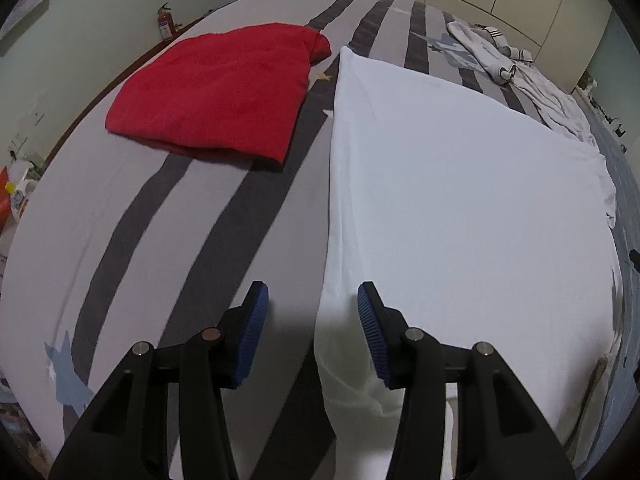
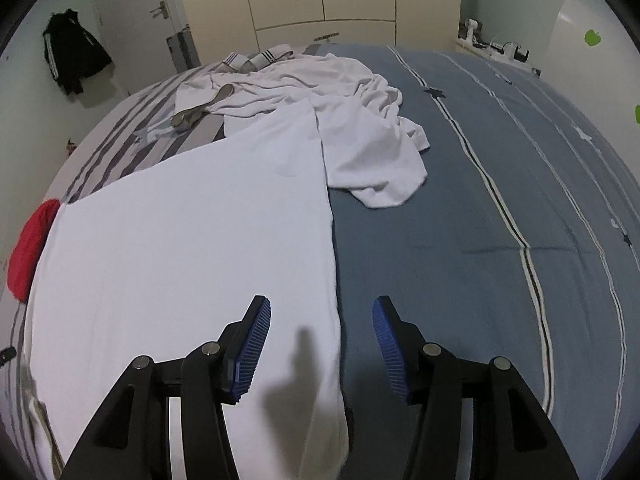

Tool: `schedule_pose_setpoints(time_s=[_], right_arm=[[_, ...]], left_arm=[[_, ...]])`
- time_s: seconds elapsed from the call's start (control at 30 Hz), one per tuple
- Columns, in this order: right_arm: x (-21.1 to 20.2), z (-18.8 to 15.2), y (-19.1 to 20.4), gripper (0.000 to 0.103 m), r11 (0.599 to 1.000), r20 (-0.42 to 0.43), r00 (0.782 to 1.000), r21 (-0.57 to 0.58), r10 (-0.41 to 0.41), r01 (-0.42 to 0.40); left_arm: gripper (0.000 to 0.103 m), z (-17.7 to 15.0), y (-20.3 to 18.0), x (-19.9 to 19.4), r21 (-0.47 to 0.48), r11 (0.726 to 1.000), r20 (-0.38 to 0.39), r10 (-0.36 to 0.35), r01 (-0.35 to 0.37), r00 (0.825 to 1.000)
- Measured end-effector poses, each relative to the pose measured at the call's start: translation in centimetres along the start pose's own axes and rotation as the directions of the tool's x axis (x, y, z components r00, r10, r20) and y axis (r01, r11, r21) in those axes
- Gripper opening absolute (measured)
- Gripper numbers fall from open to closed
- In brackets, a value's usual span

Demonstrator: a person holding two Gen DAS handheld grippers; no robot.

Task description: Fold clothes

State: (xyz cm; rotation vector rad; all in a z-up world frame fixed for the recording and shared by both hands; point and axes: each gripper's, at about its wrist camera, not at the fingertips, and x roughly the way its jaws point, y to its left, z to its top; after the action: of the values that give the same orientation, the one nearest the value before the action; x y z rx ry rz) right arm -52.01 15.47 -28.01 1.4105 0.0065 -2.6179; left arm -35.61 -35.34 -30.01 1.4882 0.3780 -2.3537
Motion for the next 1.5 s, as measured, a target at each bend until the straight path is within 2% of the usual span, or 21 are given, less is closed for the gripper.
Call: schedule_pose_setpoints(time_s=[0.23, 0.37, 0.53, 0.73, 0.9, 1.07, 1.2, 1.4, 1.5], right_arm=[[2.6, 3.0, 1.1, 0.049, 1.0, -0.013, 1.0, -0.028, 0.005, -0.005], [4.8, 6.0, 1.7, 0.05, 0.999, -0.007, 1.0, -0.054, 0.002, -0.003], [8.2, 10.6, 2.3, 0.05, 0.997, -0.004, 1.0, -0.073, -0.02, 0.019], [11.8, 14.8, 2.3, 0.05, 0.997, -0.019, 0.999, -0.068, -0.042, 0.04], [13.8, 16.7, 1.4, 0.05, 0.998, -0.036, 0.998, -0.035, -0.046, 0.044], [15.1, 17.0, 2.1, 0.05, 0.99, -0.064, 0.996, -0.129, -0.068, 0.059], [16.0, 16.9, 2.8, 0.049, 0.986, -0.077, 0.996, -0.165, -0.033, 0.02], [16.9, 17.3, 2.4, 0.048, 0.992, -0.08, 0.997, -0.127, -0.015, 0.004], [17.2, 17.5, 2.1, 0.048, 0.995, -0.082, 0.997, -0.103, -0.008, 0.0]], left_arm=[[0.044, 3.7, 0.4, 1.9, -0.047, 0.998, 0.021, -0.039, 0.04, 0.999], [0.044, 8.3, -1.0, 3.6, 0.004, 0.999, 0.074, -0.033, 0.033, 0.997], [0.044, 15.5, -2.8, 7.3, 0.068, 0.998, 0.1, -0.015, 0.008, 0.995], [0.044, 21.3, -4.0, 11.3, 0.099, 0.995, 0.089, 0.01, -0.019, 0.996], [0.044, 23.4, -4.8, 14.0, 0.136, 0.99, 0.059, 0.028, -0.036, 0.998], [0.044, 24.6, -4.5, 15.8, 0.117, 0.993, 0.036, 0.028, -0.032, 0.999], [0.044, 24.7, -4.6, 16.7, 0.134, 0.991, 0.036, 0.02, -0.025, 0.999], [0.044, 24.8, -5.0, 16.5, 0.142, 0.99, 0.055, -0.024, 0.016, 0.998], [0.041, 24.5, -5.9, 16.6, 0.183, 0.983, 0.057, -0.025, 0.014, 0.998]])
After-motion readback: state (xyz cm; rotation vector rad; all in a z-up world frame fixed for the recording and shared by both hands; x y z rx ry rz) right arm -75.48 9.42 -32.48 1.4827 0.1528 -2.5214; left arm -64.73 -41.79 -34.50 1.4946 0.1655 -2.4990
